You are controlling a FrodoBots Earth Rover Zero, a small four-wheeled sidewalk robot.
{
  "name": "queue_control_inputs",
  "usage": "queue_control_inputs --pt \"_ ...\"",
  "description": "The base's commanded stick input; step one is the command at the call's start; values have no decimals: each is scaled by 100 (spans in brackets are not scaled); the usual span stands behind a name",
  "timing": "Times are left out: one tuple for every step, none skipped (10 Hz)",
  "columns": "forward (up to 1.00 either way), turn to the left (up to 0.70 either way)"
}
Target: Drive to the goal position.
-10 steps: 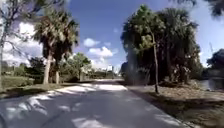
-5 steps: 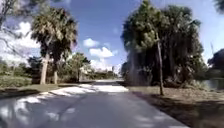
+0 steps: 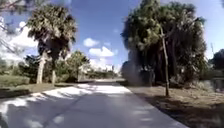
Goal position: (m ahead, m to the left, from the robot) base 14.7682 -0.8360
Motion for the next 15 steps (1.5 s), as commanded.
queue_control_inputs --pt "70 0" --pt "70 0" --pt "70 0" --pt "70 0" --pt "70 0" --pt "70 0" --pt "70 0" --pt "70 0" --pt "70 0" --pt "70 0" --pt "70 0" --pt "70 0" --pt "70 0" --pt "70 0" --pt "70 0"
